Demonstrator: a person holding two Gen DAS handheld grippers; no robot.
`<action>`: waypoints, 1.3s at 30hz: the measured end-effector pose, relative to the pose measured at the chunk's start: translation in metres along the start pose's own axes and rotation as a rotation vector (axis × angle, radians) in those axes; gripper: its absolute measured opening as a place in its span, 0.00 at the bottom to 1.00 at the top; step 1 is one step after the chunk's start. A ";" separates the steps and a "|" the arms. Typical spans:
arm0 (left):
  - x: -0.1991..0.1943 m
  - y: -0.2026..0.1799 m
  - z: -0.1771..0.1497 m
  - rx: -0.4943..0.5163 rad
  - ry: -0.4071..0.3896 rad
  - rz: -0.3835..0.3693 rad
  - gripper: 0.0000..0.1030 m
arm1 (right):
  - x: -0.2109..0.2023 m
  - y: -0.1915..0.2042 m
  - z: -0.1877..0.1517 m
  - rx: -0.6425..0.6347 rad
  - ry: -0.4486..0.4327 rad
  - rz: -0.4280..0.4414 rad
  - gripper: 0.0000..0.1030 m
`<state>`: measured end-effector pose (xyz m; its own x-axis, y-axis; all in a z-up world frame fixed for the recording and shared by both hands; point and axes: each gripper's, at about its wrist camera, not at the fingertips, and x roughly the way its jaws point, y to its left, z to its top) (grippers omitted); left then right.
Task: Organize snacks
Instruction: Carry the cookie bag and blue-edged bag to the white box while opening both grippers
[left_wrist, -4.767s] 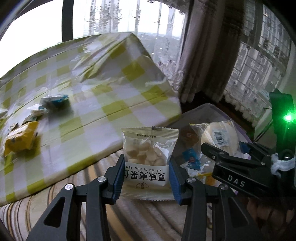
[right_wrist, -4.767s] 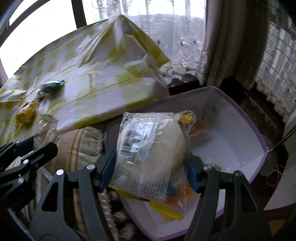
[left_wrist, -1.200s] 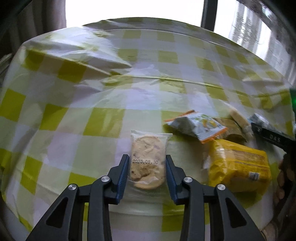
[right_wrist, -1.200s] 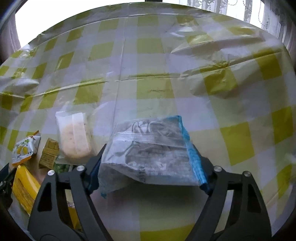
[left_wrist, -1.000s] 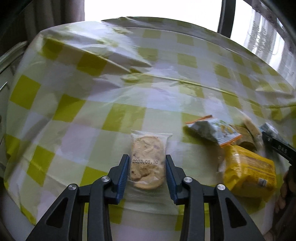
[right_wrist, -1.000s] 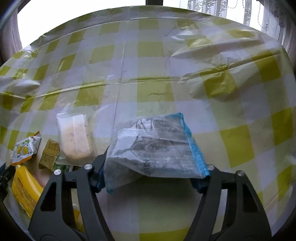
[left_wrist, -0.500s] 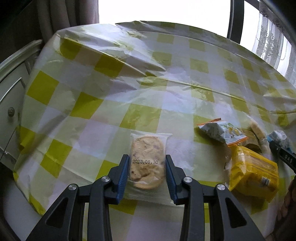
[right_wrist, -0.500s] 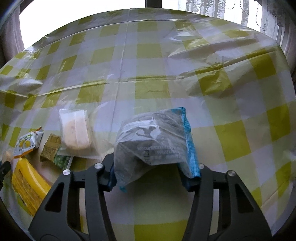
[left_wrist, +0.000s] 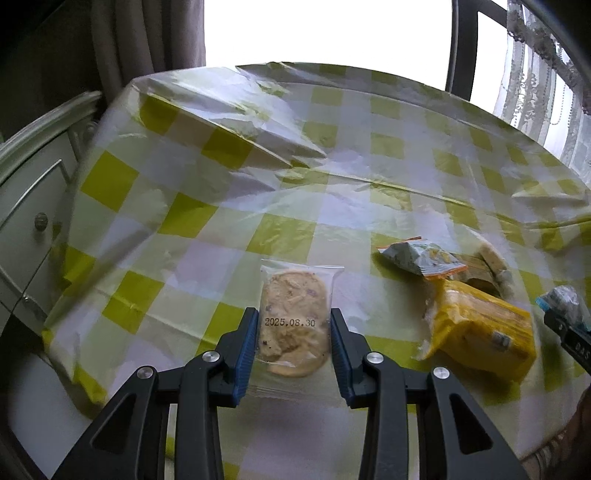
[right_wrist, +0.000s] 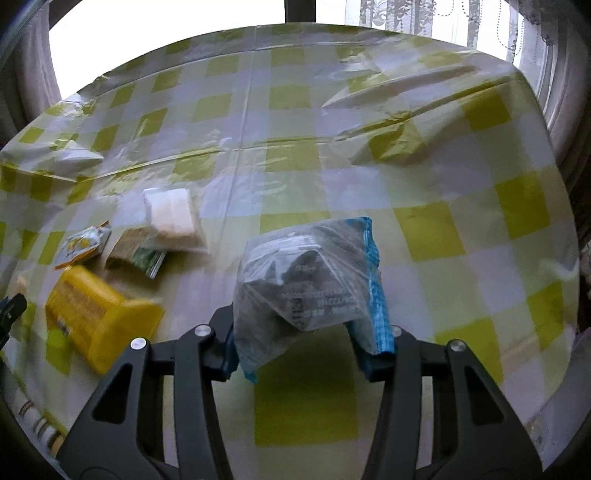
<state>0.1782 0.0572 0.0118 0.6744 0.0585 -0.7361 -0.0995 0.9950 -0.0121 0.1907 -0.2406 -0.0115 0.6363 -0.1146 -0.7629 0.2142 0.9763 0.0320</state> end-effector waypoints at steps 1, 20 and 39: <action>-0.004 -0.001 -0.002 -0.001 -0.004 0.000 0.37 | -0.006 -0.001 -0.004 -0.001 -0.003 0.002 0.50; -0.065 -0.058 -0.038 0.105 -0.046 -0.071 0.37 | -0.085 -0.036 -0.059 0.004 -0.016 0.030 0.50; -0.108 -0.165 -0.078 0.326 -0.044 -0.214 0.37 | -0.134 -0.115 -0.107 0.095 -0.009 -0.014 0.50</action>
<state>0.0646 -0.1199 0.0402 0.6861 -0.1570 -0.7104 0.2797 0.9583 0.0582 0.0019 -0.3184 0.0178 0.6395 -0.1307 -0.7576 0.2924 0.9527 0.0825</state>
